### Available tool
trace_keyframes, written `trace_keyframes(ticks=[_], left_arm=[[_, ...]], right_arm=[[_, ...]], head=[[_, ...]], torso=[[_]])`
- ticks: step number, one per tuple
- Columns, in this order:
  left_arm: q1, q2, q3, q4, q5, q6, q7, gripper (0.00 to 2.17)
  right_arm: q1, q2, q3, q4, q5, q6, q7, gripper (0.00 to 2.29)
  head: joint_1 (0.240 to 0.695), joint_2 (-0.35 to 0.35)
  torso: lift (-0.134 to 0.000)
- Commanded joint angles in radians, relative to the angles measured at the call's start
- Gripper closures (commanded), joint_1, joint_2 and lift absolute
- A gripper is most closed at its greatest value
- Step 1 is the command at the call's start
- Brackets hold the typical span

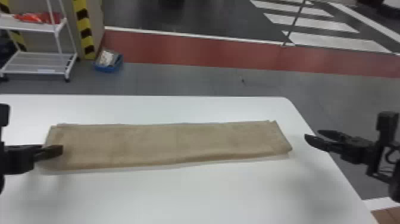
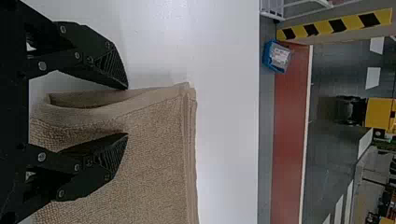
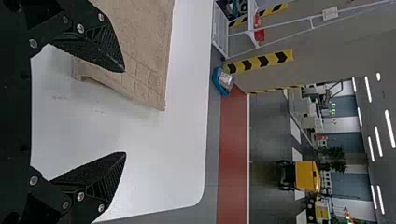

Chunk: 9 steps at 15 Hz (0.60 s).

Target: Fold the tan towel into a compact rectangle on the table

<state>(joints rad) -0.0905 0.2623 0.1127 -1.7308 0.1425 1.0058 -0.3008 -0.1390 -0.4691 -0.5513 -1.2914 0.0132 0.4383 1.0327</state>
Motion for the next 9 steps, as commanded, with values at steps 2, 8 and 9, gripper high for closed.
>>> trace_keyframes(ticks=[2,8,9], left_arm=[[0.000,0.000,0.004,-0.001,0.002,0.000,-0.001,0.63],[0.009,0.002,0.018,-0.023,0.022,0.027,-0.012,1.83],[0.011,0.000,0.027,-0.023,0.051,0.030,-0.015,1.83]], right_arm=[[0.004,0.026,0.016,0.001,0.047,-0.034,-0.017,0.29],[0.003,0.029,0.014,0.000,0.044,-0.034,-0.019,0.29],[0.003,0.029,0.014,0.000,0.044,-0.034,-0.019,0.29]], head=[[0.695,-0.218],[0.695,-0.207],[0.695,-0.207]], torso=[[-0.124],[-0.124],[-0.124]])
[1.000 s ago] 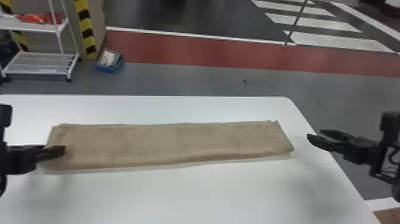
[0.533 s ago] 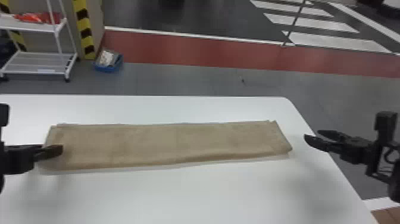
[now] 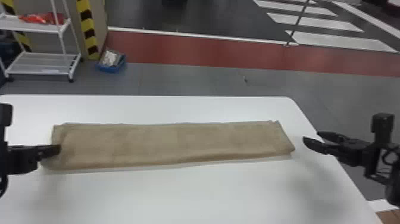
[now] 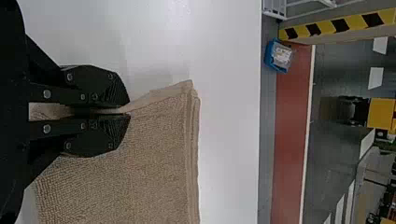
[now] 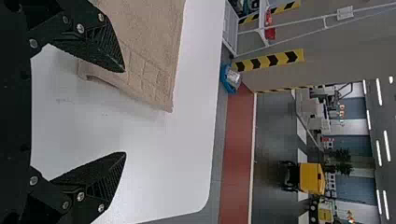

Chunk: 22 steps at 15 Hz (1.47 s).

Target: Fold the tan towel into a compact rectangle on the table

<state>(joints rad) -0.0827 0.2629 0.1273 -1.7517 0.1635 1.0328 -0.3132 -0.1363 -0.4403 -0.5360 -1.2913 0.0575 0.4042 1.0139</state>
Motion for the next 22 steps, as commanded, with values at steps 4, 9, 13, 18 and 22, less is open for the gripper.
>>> trace_keyframes(ticks=[4,9,13,18,22], left_arm=[[0.003,-0.021,0.054,-0.002,0.192,0.000,-0.018,1.86],[-0.032,-0.085,0.048,0.003,0.404,0.000,-0.012,1.86],[-0.051,-0.157,-0.046,0.008,0.433,-0.006,0.033,1.86],[-0.094,-0.249,-0.250,0.015,0.430,-0.052,0.154,1.86],[-0.124,-0.266,-0.342,0.058,0.381,-0.138,0.220,1.86]], right_arm=[[0.006,0.002,0.001,-0.006,-0.010,0.000,0.000,0.29],[0.023,0.006,-0.001,-0.020,-0.018,-0.018,0.002,0.29],[0.043,0.005,-0.012,-0.020,-0.036,-0.058,0.002,0.29],[0.080,-0.006,-0.021,-0.017,-0.077,-0.138,0.002,0.29],[0.109,-0.038,-0.018,-0.002,-0.125,-0.224,0.000,0.29]], head=[[0.695,-0.222],[0.695,-0.271],[0.695,-0.329],[0.695,-0.350],[0.695,-0.350]], torso=[[-0.124],[-0.124],[-0.124],[-0.124],[-0.124]])
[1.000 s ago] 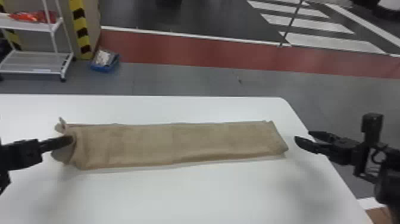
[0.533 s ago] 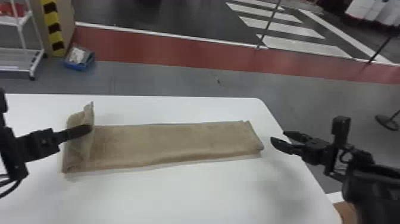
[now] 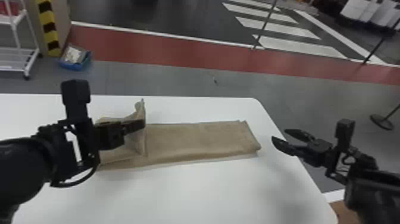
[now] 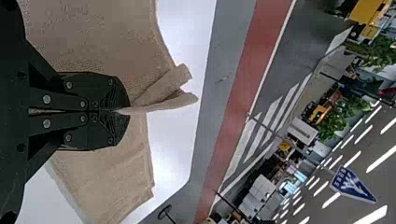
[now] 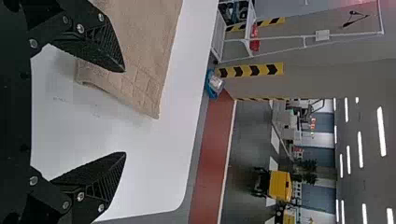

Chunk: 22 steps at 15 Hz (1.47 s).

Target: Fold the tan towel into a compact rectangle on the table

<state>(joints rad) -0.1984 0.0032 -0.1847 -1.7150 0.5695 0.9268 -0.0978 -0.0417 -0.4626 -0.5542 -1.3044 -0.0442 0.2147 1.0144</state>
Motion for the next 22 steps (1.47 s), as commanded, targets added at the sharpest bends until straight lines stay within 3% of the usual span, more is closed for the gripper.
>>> trace_keyframes(ticks=[1,4,5,6,7,8,12,15,17,20,22], left_arm=[[-0.012,-0.006,-0.050,0.041,-0.028,-0.035,0.009,1.86],[-0.026,-0.006,-0.116,0.104,-0.037,-0.124,0.036,1.85],[-0.027,-0.006,-0.124,0.132,-0.037,-0.145,0.032,1.71],[-0.027,-0.006,-0.124,0.160,-0.025,-0.163,0.010,1.05],[-0.027,-0.006,-0.133,0.175,-0.013,-0.170,-0.014,0.15],[-0.027,-0.006,-0.150,0.178,-0.013,-0.176,-0.011,0.00],[0.013,-0.006,-0.140,0.123,-0.003,-0.173,-0.014,0.03],[0.057,-0.006,-0.094,0.032,0.010,-0.127,-0.017,0.03],[0.090,0.003,-0.061,-0.018,0.003,-0.114,-0.016,0.03],[0.128,0.083,-0.030,-0.049,-0.125,-0.154,-0.017,0.03],[0.142,0.127,-0.021,-0.032,-0.238,-0.252,-0.016,0.05]], right_arm=[[0.026,-0.027,-0.004,0.019,-0.042,-0.053,0.000,0.29],[0.040,-0.038,-0.007,0.025,-0.059,-0.065,0.000,0.29],[0.043,-0.036,-0.007,0.022,-0.063,-0.065,0.001,0.29],[0.043,-0.033,0.003,0.022,-0.066,-0.062,0.000,0.29],[0.042,-0.030,0.016,0.017,-0.066,-0.056,-0.002,0.29],[0.037,-0.027,0.026,0.014,-0.066,-0.050,-0.010,0.29],[0.031,0.010,0.026,-0.035,-0.065,0.027,-0.014,0.34],[0.031,0.081,0.037,-0.115,-0.037,0.110,-0.033,0.34],[0.028,0.162,0.046,-0.200,0.001,0.190,-0.056,0.34],[0.026,0.269,0.086,-0.354,0.021,0.401,-0.100,0.34],[0.025,0.300,0.145,-0.427,0.006,0.555,-0.169,0.34]], head=[[0.695,-0.350],[0.695,-0.350],[0.695,-0.350],[0.695,-0.350],[0.695,-0.350],[0.695,-0.350],[0.695,-0.350],[0.695,-0.350],[0.695,-0.350],[0.695,-0.350],[0.695,-0.350]], torso=[[-0.124],[-0.124],[-0.124],[-0.124],[-0.124],[-0.124],[-0.124],[-0.124],[-0.124],[-0.124],[-0.124]])
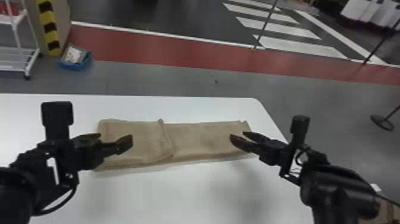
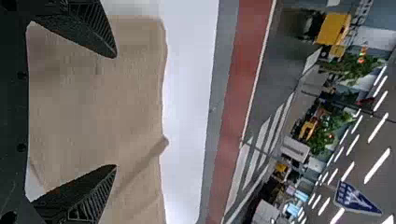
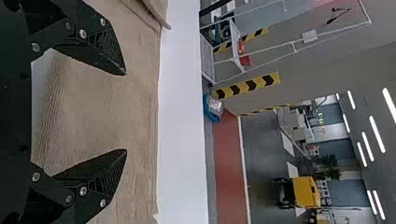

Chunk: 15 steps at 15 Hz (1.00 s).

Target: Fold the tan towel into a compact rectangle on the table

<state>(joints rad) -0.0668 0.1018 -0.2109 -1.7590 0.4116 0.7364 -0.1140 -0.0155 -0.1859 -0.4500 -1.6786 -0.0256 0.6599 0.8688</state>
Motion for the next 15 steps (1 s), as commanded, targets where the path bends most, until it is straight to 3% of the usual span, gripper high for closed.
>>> trace_keyframes(ticks=[1,3,5,7,15], left_arm=[[0.019,0.042,0.015,0.026,-0.111,-0.111,-0.003,0.05],[0.032,0.065,0.065,0.029,-0.088,-0.117,-0.049,0.05],[0.052,0.065,0.087,0.012,-0.088,-0.133,-0.061,0.08],[0.064,0.065,0.099,0.004,-0.088,-0.142,-0.081,0.08],[0.065,0.062,0.116,0.021,-0.080,-0.203,-0.107,0.08]], right_arm=[[-0.006,0.033,0.070,-0.075,-0.046,0.192,-0.050,0.34],[-0.007,0.048,0.152,-0.122,-0.066,0.272,-0.105,0.34],[-0.029,0.077,0.214,-0.128,-0.071,0.294,-0.163,0.34],[-0.060,0.083,0.275,-0.125,-0.093,0.303,-0.232,0.34],[-0.144,0.091,0.395,-0.006,-0.105,0.312,-0.323,0.38]], head=[[0.695,-0.313],[0.695,-0.240],[0.695,-0.182],[0.695,-0.112],[0.695,-0.030]], torso=[[-0.124],[-0.124],[-0.124],[-0.124],[-0.124]])
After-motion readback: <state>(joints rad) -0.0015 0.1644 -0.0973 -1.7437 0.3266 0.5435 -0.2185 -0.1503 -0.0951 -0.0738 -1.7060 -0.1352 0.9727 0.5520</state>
